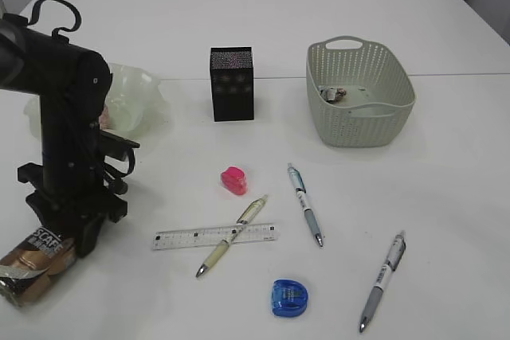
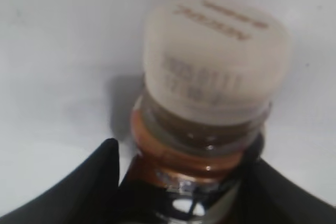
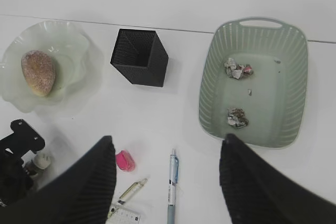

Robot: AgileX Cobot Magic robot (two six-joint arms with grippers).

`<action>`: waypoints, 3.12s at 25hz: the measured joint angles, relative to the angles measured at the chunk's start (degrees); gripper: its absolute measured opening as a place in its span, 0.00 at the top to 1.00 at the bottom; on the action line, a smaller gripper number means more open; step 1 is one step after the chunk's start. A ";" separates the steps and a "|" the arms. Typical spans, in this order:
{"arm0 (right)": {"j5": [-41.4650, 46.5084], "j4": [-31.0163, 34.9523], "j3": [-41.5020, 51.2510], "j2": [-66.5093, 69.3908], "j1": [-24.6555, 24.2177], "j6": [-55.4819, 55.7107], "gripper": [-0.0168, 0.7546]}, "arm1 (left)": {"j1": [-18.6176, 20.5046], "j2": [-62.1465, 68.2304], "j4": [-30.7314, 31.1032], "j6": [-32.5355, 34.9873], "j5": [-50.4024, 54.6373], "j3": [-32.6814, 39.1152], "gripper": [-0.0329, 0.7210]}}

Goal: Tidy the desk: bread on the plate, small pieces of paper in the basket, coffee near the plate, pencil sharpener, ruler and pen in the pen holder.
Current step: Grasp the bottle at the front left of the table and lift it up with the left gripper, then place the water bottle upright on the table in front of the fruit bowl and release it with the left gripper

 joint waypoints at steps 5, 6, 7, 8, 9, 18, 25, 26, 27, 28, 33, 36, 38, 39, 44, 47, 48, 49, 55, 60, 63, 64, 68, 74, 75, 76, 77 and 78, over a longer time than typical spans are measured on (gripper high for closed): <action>0.12 0.00 0.00 -0.94 0.00 -0.09 0.38 | 0.00 0.00 0.00 0.11 1.09 -0.33 0.58; 0.20 0.00 0.00 -0.94 0.00 -0.13 0.38 | 0.00 0.00 0.00 0.11 1.34 -0.33 0.58; 0.20 0.00 0.00 -0.94 0.00 -0.13 0.38 | 0.00 0.00 0.00 0.11 1.45 -0.33 0.58; 0.20 0.00 0.00 -0.94 0.00 -0.22 0.38 | 0.00 -0.20 0.00 0.11 1.45 -0.33 0.58; 0.20 0.00 0.00 -0.94 0.00 -0.22 0.38 | 0.00 -0.63 0.00 0.11 1.45 -0.33 0.58; 0.33 0.00 0.00 -1.21 0.00 -0.34 0.38 | 0.00 -19.36 -0.37 -1.70 -8.26 5.33 0.59; 0.36 -0.71 0.00 -3.34 0.00 -0.34 0.38 | 0.00 -37.08 -0.25 -2.60 -41.20 28.21 0.59; 0.36 -0.79 0.00 -3.70 0.00 -0.34 0.38 | 0.22 -38.84 -0.25 -2.60 -47.74 31.61 0.59; 0.36 -0.79 0.00 -4.08 0.00 -0.34 0.38 | 0.57 -39.89 -0.14 -2.60 -54.27 34.31 0.59; 0.46 -0.79 0.00 -4.39 0.00 -0.34 0.38 | 0.81 -40.58 0.03 -2.60 -59.58 37.35 0.59; 0.58 -1.94 0.00 -7.23 0.00 -0.34 0.38 | 2.27 -39.26 2.02 -2.70 -86.35 48.15 0.59; 0.70 -3.27 0.00 -9.38 0.00 -0.34 0.38 | 3.43 -36.60 -0.46 -2.46 -98.37 50.58 0.59; 0.70 -4.11 0.00 -10.79 0.00 -0.34 0.38 | 3.56 -34.80 -2.15 -1.59 -105.54 51.44 0.59; 0.70 -4.35 0.00 -11.32 0.00 -0.34 0.38 | 3.55 -33.90 -2.81 -1.16 -108.31 51.94 0.59; 0.70 -4.91 0.69 -13.92 0.00 -0.44 0.38 | 3.77 -29.21 -5.72 1.34 -117.72 52.66 0.59; 0.81 -4.91 1.50 -14.64 0.00 -0.44 0.38 | 3.77 -25.60 -7.45 2.69 -120.76 52.66 0.59; 0.81 -5.01 1.63 -14.76 0.00 -0.44 0.38 | 3.77 -24.13 -8.36 3.17 -121.66 52.66 0.59; 0.81 -5.01 1.75 -14.76 0.00 -0.44 0.38 | 3.77 -22.86 -9.17 3.43 -122.52 52.66 0.59; 0.81 -5.01 1.77 -15.10 0.00 -0.44 0.38 | 3.77 -14.46 -13.30 3.80 -128.71 52.55 0.59; 0.81 -5.01 1.77 -15.10 0.00 -0.44 0.38 | 3.77 -10.69 -13.52 3.80 -132.84 52.07 0.59; 0.81 -5.01 1.77 -15.10 0.00 -0.44 0.38 | 3.77 -10.07 -13.52 3.80 -133.87 51.94 0.59; 0.81 -5.01 1.77 -15.10 0.00 -0.44 0.38 | 3.77 -10.07 -13.52 3.80 -133.87 51.92 0.59; 0.81 -5.01 1.77 -15.10 0.00 -0.44 0.38 | 3.77 -10.04 -13.52 3.70 -133.99 51.92 0.59; 0.81 -5.01 1.77 -15.10 0.00 -0.44 0.38 | 3.77 -10.04 -13.75 3.46 -133.99 51.92 0.45; 0.81 -5.01 1.77 -15.10 0.00 -0.44 0.38 | 3.77 -10.04 -13.75 3.25 -133.99 51.92 0.40; 0.81 -5.01 1.77 -15.10 0.00 -0.44 0.38 | 3.77 -10.04 -13.75 3.15 -133.88 51.92 0.34; 0.81 -5.01 1.77 -15.10 0.00 -0.44 0.38 | 3.77 -10.04 -13.85 3.15 -133.20 51.92 0.29; 0.81 -5.01 1.77 -15.10 0.00 -0.44 0.38 | 3.77 -10.04 -14.02 3.15 -133.06 51.92 0.26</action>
